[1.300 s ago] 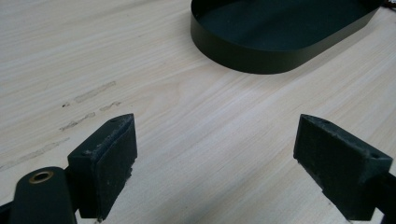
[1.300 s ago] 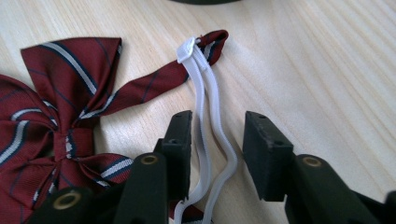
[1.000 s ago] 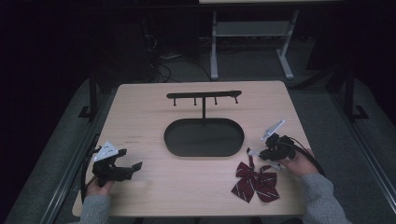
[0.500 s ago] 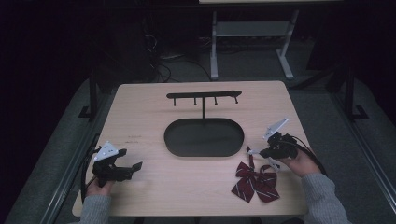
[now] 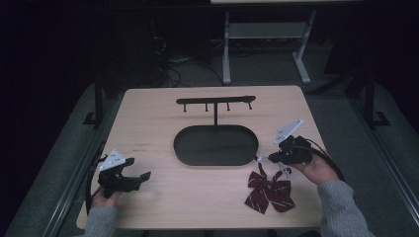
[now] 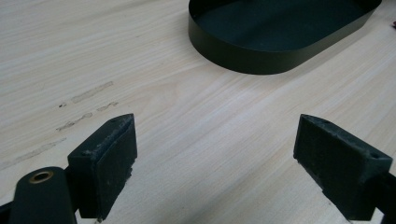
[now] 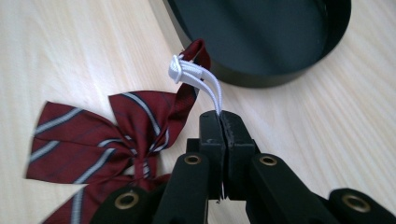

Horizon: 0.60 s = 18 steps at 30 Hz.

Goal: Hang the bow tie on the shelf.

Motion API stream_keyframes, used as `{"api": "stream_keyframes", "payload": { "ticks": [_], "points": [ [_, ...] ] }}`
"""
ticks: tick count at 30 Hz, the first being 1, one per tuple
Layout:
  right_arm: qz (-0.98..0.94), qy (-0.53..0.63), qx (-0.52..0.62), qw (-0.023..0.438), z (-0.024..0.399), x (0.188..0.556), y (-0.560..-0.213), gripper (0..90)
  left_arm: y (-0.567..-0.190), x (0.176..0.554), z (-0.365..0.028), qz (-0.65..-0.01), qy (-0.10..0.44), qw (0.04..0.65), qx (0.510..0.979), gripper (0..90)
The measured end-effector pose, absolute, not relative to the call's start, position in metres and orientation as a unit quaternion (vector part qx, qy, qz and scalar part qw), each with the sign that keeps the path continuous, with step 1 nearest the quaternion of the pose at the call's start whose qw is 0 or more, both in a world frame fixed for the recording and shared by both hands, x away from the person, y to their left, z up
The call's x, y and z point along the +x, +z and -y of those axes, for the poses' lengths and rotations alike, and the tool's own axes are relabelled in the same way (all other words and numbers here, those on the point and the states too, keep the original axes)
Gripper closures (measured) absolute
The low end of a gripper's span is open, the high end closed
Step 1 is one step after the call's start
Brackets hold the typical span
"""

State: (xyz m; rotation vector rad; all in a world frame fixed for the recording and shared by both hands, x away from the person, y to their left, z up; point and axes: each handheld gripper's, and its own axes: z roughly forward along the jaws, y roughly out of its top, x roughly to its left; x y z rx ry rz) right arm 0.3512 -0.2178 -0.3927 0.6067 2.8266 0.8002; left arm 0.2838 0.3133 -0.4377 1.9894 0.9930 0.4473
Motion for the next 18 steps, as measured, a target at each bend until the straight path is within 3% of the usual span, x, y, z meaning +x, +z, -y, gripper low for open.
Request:
{"api": "stream_keyframes", "payload": {
  "ticks": [18],
  "points": [
    [-0.938, 0.286, 0.181, 0.079, 0.211, 0.344, -0.360, 87.9, -0.439, 0.284, -0.312, -0.395, 0.180, 0.418, 0.798, 13.1]
  ]
}}
